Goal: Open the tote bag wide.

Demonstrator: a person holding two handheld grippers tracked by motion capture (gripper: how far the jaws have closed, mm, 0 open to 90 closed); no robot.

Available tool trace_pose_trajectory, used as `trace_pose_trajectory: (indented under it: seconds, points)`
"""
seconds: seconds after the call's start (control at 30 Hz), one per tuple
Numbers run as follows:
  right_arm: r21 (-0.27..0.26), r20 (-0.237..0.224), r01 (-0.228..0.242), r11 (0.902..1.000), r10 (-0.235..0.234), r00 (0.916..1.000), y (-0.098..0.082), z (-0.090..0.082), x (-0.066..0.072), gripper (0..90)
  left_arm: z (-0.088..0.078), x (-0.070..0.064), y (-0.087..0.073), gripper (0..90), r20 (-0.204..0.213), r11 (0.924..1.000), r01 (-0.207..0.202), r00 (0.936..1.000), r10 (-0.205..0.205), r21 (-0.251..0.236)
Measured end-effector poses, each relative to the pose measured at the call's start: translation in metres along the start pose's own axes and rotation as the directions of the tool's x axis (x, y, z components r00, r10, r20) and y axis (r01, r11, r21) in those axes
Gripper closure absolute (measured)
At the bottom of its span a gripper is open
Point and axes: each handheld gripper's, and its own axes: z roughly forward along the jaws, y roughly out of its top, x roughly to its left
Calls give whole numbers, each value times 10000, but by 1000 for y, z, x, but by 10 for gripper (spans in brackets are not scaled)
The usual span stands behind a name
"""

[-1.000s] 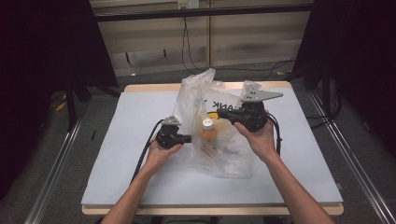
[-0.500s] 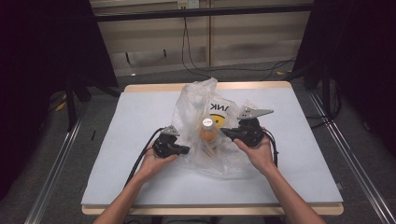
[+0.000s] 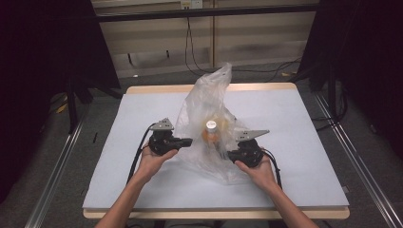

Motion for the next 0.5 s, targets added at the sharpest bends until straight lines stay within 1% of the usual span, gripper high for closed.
trace_pose_trajectory:
  seconds: [0.03, 0.07, 0.13, 0.17, 0.2, 0.23, 0.27, 0.3, 0.37, 0.4, 0.43, 0.5]
  points:
    - [-15, -26, 74, 10000, -74, 10000, -1, 1, 1, 900, -2, -4, 6, 900, 53, 9999, -62, 10000, 63, -152]
    - [36, -55, 106, 9999, -106, 9999, -1, 0, 3, 900, -3, -7, 13, 900, 75, 9994, -212, 9997, 214, -273]
    - [-74, -213, 109, 9999, -111, 9997, -1, 0, 7, 900, -6, -14, 25, 900, 208, 9975, -448, 9987, 460, -552]
    - [-195, -363, 59, 9998, -66, 9993, -1, -1, 10, 900, -7, -17, 29, 900, 271, 9959, -525, 9981, 547, -742]
    - [-171, -500, 191, 9997, -200, 9986, -2, 1, 19, 900, -10, -22, 35, 900, 320, 9938, -623, 9973, 655, -917]
    - [-187, -588, 174, 9997, -184, 9981, -2, 1, 23, 900, -11, -25, 37, 900, 338, 9921, -714, 9966, 753, -1033]
    - [-187, -588, 174, 9997, -184, 9981, -2, 1, 23, 900, -13, -29, 40, 900, 392, 9898, -836, 9953, 886, -1155]
    - [-317, -668, 234, 9992, -255, 9974, -1, 1, 28, 900, -14, -34, 43, 900, 506, 9873, -957, 9934, 1028, -1267]
    - [-589, -669, 448, 9973, -487, 9966, 4, -2, 37, 900, -17, -43, 48, 900, 605, 9829, -1180, 9900, 1276, -1416]
    - [-788, -690, 435, 9959, -490, 9964, 8, -4, 41, 900, -18, -47, 51, 900, 641, 9801, -1330, 9875, 1436, -1474]
    - [-1004, -693, 466, 9939, -537, 9961, 12, -6, 44, 900, -19, -50, 54, 900, 629, 9787, -1409, 9864, 1517, -1494]
    - [-1304, -703, 509, 9902, -605, 9957, 19, -9, 48, 900, -18, -55, 61, 900, 815, 9758, -1563, 9821, 1701, -1531]
